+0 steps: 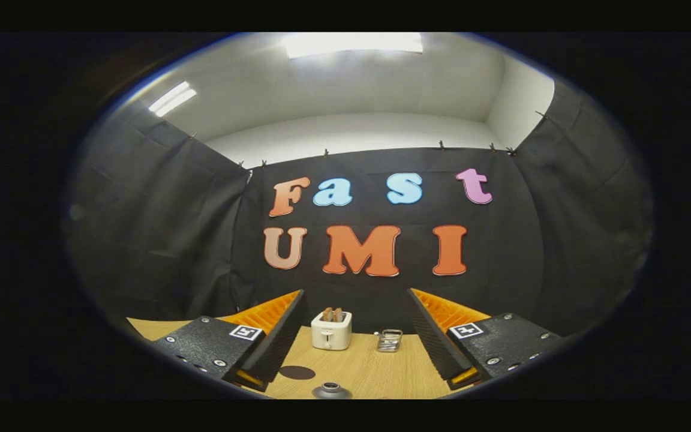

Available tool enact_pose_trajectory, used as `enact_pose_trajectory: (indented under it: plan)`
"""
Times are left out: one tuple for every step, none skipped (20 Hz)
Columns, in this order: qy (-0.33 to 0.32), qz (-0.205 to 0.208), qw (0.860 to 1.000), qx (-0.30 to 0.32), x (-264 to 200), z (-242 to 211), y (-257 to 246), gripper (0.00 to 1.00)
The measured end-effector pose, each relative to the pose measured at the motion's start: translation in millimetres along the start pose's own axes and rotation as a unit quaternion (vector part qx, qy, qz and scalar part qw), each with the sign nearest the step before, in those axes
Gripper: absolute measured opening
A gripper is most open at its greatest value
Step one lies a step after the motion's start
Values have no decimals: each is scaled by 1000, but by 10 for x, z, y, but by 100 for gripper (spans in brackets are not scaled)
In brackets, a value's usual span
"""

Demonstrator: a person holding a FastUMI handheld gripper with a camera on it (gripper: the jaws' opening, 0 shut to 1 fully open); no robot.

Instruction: Take the bottle from table, then pour the juice into the cup, finally place the bottle on the coaster

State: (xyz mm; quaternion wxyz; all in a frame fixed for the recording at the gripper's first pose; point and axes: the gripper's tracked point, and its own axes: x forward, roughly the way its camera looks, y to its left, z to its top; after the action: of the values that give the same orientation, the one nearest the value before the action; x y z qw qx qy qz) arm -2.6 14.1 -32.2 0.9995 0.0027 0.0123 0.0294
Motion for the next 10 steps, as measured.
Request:
enact_pose_trajectory:
  plan:
    - [2, 0, 1000, 1, -8, -46, -3, 97]
    - [4, 2, 1000, 3, -37, -101, -3, 97]
    - [9, 4, 1000, 4, -45, -165, 4, 97]
    - [14, 7, 1000, 7, -56, -248, 17, 97]
    - [21, 11, 1000, 9, -78, -328, 31, 97]
    - [27, 16, 999, 11, -90, -406, 52, 97]
    - [32, 19, 999, 13, -102, -482, 65, 97]
    - [35, 22, 999, 14, -113, -550, 73, 97]
    - [36, 21, 999, 16, -116, -612, 64, 97]
    - [41, 24, 999, 17, -123, -704, 80, 97]
